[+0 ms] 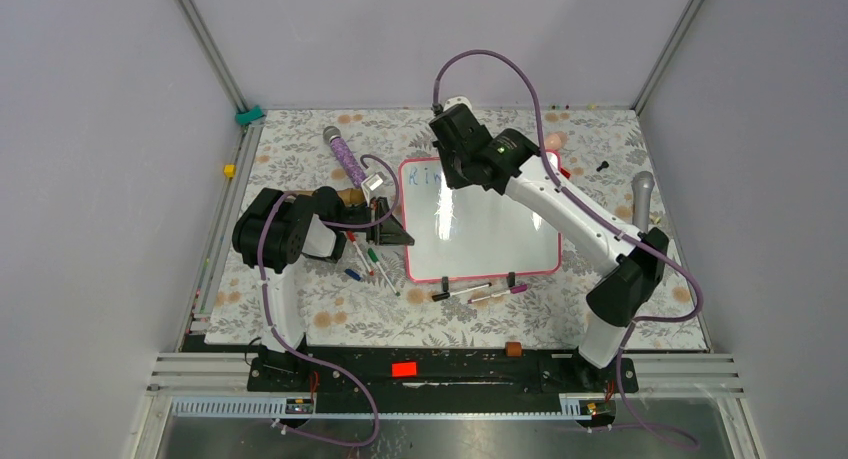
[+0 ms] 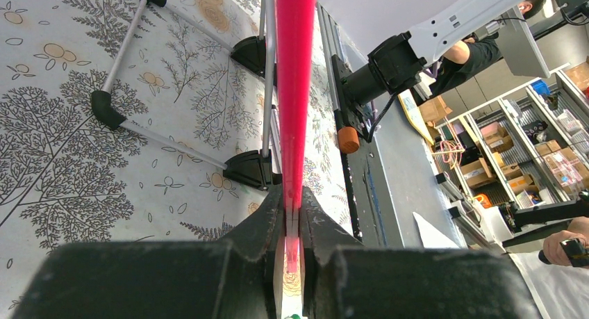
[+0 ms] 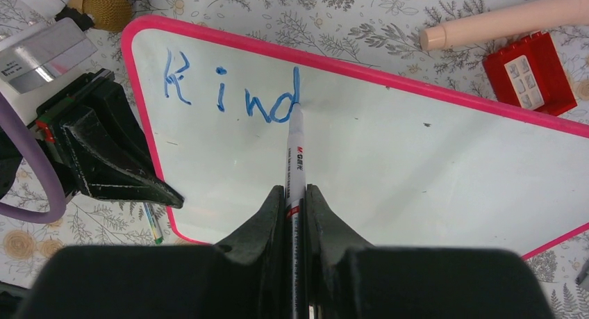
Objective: Write a sentence on the whiteboard
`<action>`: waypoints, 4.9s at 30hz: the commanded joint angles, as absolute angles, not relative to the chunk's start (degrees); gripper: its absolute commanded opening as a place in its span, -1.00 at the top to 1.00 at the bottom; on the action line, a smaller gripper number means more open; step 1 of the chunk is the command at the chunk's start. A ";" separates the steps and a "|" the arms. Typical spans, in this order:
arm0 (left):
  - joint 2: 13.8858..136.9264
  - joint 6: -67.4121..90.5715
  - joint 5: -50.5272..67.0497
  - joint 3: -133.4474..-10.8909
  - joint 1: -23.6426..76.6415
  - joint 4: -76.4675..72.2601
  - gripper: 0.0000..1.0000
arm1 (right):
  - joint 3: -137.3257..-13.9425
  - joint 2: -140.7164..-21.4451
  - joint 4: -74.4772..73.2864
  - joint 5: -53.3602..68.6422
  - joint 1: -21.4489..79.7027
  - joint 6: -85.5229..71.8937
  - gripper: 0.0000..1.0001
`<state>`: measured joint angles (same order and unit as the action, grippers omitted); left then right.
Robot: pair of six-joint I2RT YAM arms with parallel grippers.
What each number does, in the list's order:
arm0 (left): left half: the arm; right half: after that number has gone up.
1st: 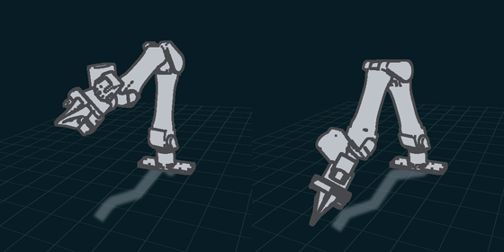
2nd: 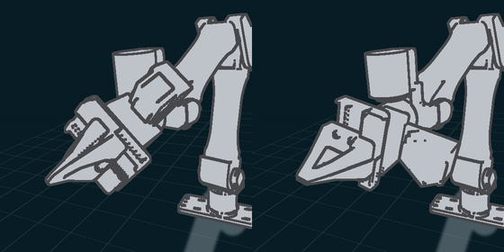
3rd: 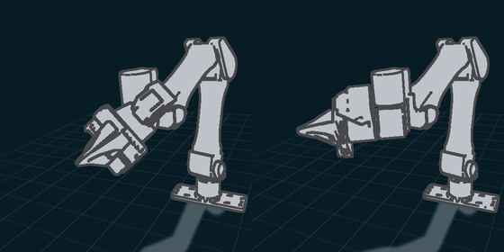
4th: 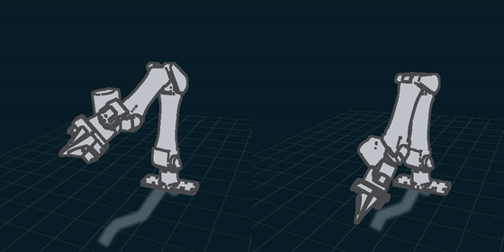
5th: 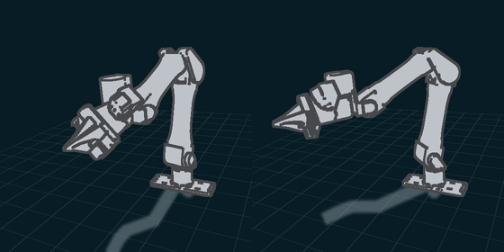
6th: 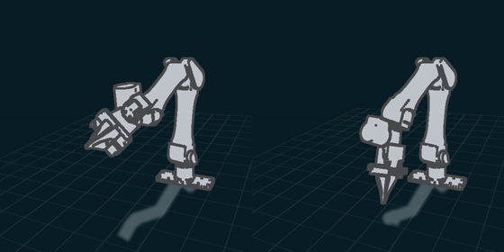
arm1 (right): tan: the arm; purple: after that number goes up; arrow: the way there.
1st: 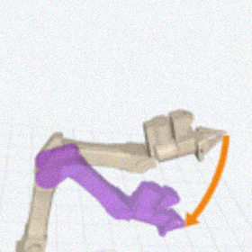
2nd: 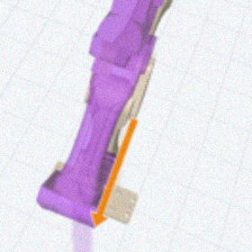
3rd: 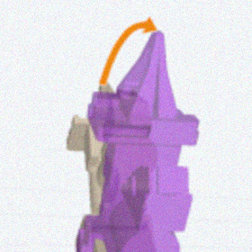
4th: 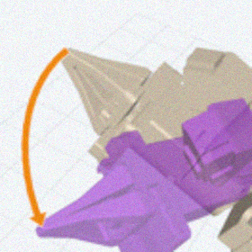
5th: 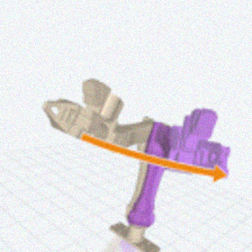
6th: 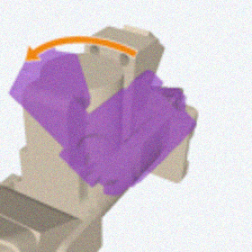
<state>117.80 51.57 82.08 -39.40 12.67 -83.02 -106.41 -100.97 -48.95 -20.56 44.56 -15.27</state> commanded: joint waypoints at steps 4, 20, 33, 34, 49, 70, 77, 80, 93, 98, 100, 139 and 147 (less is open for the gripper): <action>116.44 52.11 87.64 -39.42 13.62 -84.41 1.00 | -103.36 -98.61 -49.45 -20.56 43.75 -16.71 1.00; 116.39 52.24 87.09 -39.64 13.83 -84.46 1.00 | -105.91 -94.33 -49.48 -18.58 43.77 -17.38 1.00; 115.50 52.20 87.16 -40.25 13.73 -84.46 0.98 | -98.03 -86.39 -48.72 -20.36 43.77 -17.13 1.00; 115.64 52.10 87.09 -40.22 13.72 -84.48 0.98 | -96.87 -85.24 -48.35 -20.46 43.73 -17.13 1.00; 116.55 52.08 88.51 -40.63 13.53 -84.47 1.00 | -90.15 -79.80 -45.56 -22.28 43.66 -15.94 1.00; 114.10 50.24 81.36 -36.15 13.42 -84.37 1.00 | -92.03 -80.61 -45.32 -21.04 43.19 -12.65 1.00; 112.94 50.43 81.40 -33.52 15.13 -84.42 1.00 | -93.79 -80.60 -46.08 -21.07 43.19 -12.30 1.00; 112.42 50.84 82.66 -33.52 15.12 -84.38 1.00 | -94.50 -80.89 -46.07 -21.13 43.09 -12.75 1.00; 115.70 51.86 81.63 -37.71 14.82 -84.39 1.00 | -93.38 -78.59 -46.15 -21.13 43.02 -12.99 1.00; 116.36 52.81 81.82 -40.30 14.06 -84.38 1.00 | -93.38 -77.14 -46.14 -18.97 43.04 -13.38 1.00; 116.61 53.18 83.89 -42.01 13.58 -84.46 1.00 | -92.88 -76.75 -45.96 -19.17 43.08 -13.95 1.00; 117.19 50.14 86.51 -39.14 10.21 -84.48 1.00 | -85.21 -72.96 -40.14 -21.38 43.14 -15.79 1.00; 117.41 48.75 86.87 -39.24 10.21 -84.46 1.00 | -81.73 -74.62 -31.97 -17.59 43.14 -14.48 1.00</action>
